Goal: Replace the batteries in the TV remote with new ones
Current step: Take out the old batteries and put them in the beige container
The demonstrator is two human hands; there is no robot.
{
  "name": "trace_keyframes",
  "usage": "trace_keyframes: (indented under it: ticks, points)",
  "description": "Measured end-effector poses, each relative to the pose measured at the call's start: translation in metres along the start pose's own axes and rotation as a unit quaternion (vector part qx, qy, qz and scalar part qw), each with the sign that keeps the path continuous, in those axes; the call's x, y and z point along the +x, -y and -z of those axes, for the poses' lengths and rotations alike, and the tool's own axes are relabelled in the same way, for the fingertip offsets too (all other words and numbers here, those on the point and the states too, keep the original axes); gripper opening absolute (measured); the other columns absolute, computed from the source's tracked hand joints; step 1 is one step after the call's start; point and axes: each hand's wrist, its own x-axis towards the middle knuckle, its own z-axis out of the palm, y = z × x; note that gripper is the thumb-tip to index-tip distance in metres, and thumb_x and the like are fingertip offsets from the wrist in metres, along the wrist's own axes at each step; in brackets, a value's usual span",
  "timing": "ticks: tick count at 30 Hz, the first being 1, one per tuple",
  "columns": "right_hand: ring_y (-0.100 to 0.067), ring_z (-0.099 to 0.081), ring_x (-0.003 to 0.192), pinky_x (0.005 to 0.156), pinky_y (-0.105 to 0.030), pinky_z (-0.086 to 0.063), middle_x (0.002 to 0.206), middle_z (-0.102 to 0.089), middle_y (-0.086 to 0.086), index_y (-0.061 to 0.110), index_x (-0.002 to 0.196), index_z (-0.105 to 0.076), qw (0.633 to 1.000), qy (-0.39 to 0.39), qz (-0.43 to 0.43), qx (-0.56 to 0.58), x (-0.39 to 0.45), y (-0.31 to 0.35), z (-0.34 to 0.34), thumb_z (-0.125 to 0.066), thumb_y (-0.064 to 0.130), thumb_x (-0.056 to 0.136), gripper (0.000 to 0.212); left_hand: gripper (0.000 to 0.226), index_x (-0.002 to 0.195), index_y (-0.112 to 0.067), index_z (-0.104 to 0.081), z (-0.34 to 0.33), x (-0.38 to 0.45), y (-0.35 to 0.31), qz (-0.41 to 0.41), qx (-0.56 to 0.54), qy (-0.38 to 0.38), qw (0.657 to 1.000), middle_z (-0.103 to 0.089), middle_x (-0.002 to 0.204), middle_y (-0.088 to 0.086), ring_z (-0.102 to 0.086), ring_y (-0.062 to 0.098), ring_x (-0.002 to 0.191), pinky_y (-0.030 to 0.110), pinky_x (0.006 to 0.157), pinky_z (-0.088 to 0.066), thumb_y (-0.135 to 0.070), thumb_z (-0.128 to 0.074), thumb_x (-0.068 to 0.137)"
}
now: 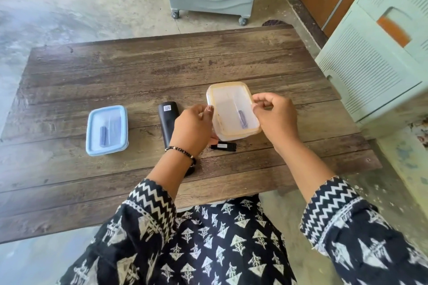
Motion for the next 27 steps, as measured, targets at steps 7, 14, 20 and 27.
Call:
trace_keyframes:
  ticks: [7,14,20,27]
  points:
    - [-0.013,-0.052,0.066,0.055,-0.014,-0.036,0.087,-0.061,-0.005,0.016,0.113,-0.066,0.992,0.021,0.096,-0.075,-0.001,0.000,-0.005,-0.062,0.004,0.082,0.033,0.026,0.112,-0.014,-0.061,0.003,0.004,0.005,0.004,0.007,0.023,1.000,-0.073,0.091,0.011,-0.071,0.024,0.074,0.044,0.070,-0.059,-0.025,-0.057,0.088]
    - [-0.021,-0.056,0.080,0.062,-0.017,-0.038,0.103,-0.062,-0.011,0.006,0.126,-0.055,0.986,-0.004,0.136,-0.097,-0.014,-0.010,-0.021,-0.048,0.005,0.091,0.035,0.031,0.120,-0.007,-0.054,0.005,0.013,0.000,0.043,-0.024,0.084,0.995,-0.072,0.093,0.014,-0.072,0.027,0.073,0.045,0.068,-0.060,-0.015,-0.055,0.091]
    - [-0.027,-0.064,0.079,0.062,-0.025,-0.041,0.100,-0.070,-0.012,0.012,0.126,-0.054,0.984,-0.003,0.135,-0.116,-0.017,-0.012,-0.020,-0.043,0.013,0.095,0.033,0.046,0.136,-0.008,-0.040,0.003,0.018,0.002,0.049,-0.010,0.106,0.993,-0.071,0.094,0.019,-0.071,0.032,0.076,0.047,0.071,-0.059,-0.017,-0.052,0.092]
    - [-0.031,-0.063,0.079,0.062,-0.032,-0.047,0.095,-0.070,-0.013,0.015,0.124,-0.053,0.984,0.010,0.121,-0.127,-0.016,-0.007,-0.019,-0.040,0.014,0.095,0.032,0.043,0.135,-0.011,-0.039,0.008,0.016,-0.009,0.092,-0.035,0.138,0.986,-0.065,0.082,0.010,-0.066,0.023,0.064,0.036,0.056,-0.059,-0.014,-0.049,0.093]
